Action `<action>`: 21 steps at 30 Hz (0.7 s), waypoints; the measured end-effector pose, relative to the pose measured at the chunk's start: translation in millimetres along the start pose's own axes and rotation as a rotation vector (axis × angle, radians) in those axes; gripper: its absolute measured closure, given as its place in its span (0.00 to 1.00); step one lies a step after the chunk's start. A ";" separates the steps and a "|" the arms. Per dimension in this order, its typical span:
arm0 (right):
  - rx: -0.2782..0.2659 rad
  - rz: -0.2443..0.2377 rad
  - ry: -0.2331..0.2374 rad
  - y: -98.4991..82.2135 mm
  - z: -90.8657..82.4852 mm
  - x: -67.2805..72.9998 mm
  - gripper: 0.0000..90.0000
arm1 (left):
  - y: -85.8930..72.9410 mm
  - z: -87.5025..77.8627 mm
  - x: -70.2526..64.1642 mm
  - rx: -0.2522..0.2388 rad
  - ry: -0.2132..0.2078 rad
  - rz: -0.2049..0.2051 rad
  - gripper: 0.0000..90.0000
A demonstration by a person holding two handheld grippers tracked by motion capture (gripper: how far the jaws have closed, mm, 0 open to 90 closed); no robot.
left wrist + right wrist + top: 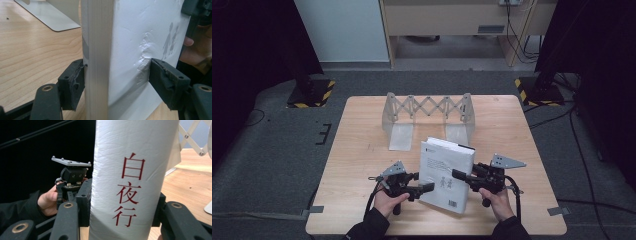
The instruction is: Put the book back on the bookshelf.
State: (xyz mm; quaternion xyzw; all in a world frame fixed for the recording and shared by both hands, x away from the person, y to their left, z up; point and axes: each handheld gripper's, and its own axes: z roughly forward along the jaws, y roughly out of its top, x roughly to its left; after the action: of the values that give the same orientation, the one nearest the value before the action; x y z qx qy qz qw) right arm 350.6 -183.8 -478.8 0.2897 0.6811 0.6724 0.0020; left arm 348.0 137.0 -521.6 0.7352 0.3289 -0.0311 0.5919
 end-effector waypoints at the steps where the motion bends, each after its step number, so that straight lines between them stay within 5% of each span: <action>1: -0.001 -0.004 0.002 0.2 0.2 0.3 0.58 | 0.3 -0.1 -0.6 -0.004 0.008 0.014 0.33; 6: -0.032 -0.067 0.008 1.6 2.9 3.7 0.59 | 3.4 0.0 0.2 -0.017 0.029 0.069 0.32; 10: -0.018 -0.064 0.022 1.4 1.9 3.0 0.58 | 3.0 -0.1 0.0 -0.011 0.024 0.089 0.31; 21: -0.004 -0.098 0.018 6.8 0.5 12.8 0.48 | -4.1 -5.9 -4.8 -0.030 -0.005 0.066 0.32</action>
State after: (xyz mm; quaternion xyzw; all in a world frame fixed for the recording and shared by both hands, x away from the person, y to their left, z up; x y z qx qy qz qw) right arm 342.8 -178.7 -467.6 0.2501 0.6930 0.6755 0.0294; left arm 340.1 140.5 -521.3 0.7364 0.3036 -0.0084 0.6045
